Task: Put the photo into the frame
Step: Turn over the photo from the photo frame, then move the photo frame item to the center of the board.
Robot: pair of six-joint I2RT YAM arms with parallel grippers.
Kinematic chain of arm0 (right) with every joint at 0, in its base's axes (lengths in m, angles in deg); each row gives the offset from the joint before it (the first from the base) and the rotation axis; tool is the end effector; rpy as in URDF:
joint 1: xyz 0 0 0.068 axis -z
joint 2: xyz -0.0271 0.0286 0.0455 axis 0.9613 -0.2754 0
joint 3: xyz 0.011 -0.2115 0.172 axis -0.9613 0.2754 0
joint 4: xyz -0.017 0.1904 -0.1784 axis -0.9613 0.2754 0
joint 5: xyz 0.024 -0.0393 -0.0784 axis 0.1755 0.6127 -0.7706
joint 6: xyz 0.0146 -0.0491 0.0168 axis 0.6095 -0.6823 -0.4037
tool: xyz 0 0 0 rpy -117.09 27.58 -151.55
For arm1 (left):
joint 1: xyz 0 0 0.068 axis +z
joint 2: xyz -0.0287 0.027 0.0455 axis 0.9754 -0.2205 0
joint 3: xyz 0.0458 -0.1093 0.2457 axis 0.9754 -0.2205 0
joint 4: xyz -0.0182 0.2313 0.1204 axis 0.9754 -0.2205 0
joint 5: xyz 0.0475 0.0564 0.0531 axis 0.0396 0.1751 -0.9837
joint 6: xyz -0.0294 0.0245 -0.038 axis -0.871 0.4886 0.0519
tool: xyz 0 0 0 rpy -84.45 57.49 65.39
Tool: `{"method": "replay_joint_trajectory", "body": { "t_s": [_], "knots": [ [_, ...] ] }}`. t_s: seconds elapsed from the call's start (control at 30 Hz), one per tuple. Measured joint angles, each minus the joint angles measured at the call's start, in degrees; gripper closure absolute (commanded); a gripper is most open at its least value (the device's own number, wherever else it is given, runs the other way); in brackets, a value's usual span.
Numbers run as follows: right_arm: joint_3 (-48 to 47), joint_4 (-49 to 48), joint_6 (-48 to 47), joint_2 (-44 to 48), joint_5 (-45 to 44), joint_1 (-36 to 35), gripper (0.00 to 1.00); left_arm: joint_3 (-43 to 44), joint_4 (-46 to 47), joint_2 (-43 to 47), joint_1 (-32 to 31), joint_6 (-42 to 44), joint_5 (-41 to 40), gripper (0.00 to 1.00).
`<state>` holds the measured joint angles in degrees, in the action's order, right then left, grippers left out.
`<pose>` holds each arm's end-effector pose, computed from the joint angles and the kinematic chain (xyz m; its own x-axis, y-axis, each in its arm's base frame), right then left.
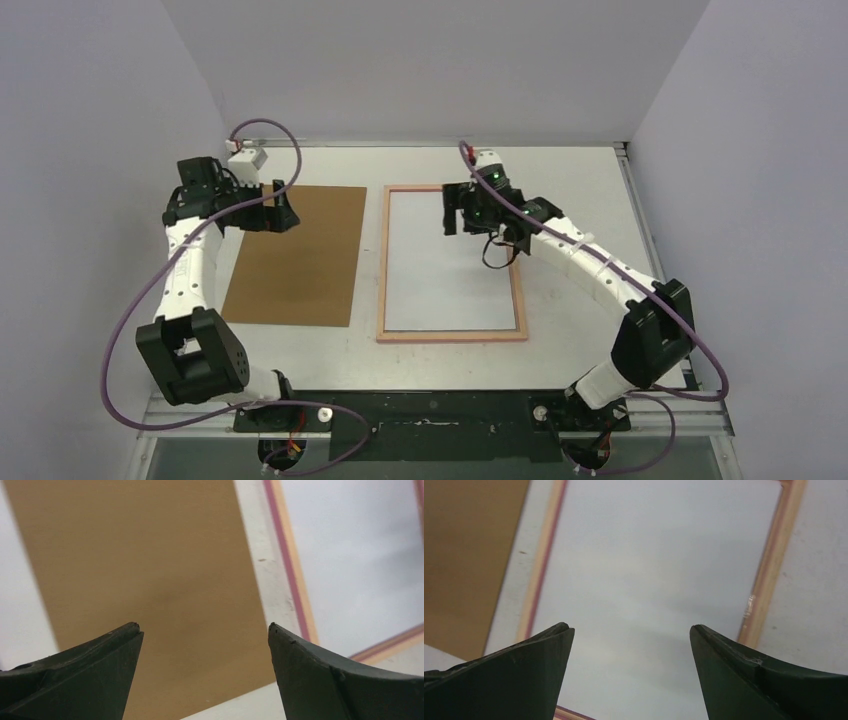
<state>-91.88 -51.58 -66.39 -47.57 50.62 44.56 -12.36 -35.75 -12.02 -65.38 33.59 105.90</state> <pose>0.2981 0.1683 0.2975 -0.7475 -0.0032 -0.6643 -0.2343 0.9370 0.2591 0.2930 0.0420 0.3127 -0.7009 0.0182 -0.7131 0.3091 0.9087 -0.2806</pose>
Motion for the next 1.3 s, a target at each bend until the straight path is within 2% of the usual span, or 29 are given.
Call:
{"method": "replay_joint_trajectory", "body": {
  "t_s": [0.17, 0.27, 0.47, 0.63, 0.73, 0.83, 1.07, 1.3],
  "knots": [
    [-2.8, -6.1, 3.9, -0.6, -4.4, -14.4, 0.1, 4.5, -0.8, -3.8, 8.1, 4.2, -4.4, 0.0],
    [-6.5, -8.4, 6.7, -5.0, -6.3, -20.4, 0.1, 4.7, -1.5, -5.8, 11.6, 7.3, -7.0, 0.08],
    [-17.0, -10.7, 11.1, -21.7, -10.8, -27.7, 0.09, 4.7, -1.4, -11.6, 18.5, 12.0, -12.8, 0.22],
    [-20.9, -10.4, 14.3, -31.6, -11.6, -29.5, 0.08, 3.3, 1.6, -14.4, 20.7, 13.7, -18.5, 0.32],
    [-23.1, -10.3, 15.9, -34.6, -12.1, -29.5, 0.07, 1.6, 4.4, -15.6, 20.7, 14.1, -20.5, 0.48],
    [-25.6, -10.4, 17.1, -36.7, -12.9, -29.5, 0.07, -0.1, 7.2, -17.1, 20.6, 14.2, -22.4, 0.56],
    [-28.3, -11.7, 19.4, -40.8, -15.2, -29.6, 0.08, -1.7, 14.2, -22.4, 20.5, 14.3, -28.0, 0.58],
    [-29.4, -11.8, 21.2, -44.1, -16.9, -29.9, 0.09, -1.9, 17.3, -26.4, 20.1, 14.3, -29.5, 0.58]
  ]
}}
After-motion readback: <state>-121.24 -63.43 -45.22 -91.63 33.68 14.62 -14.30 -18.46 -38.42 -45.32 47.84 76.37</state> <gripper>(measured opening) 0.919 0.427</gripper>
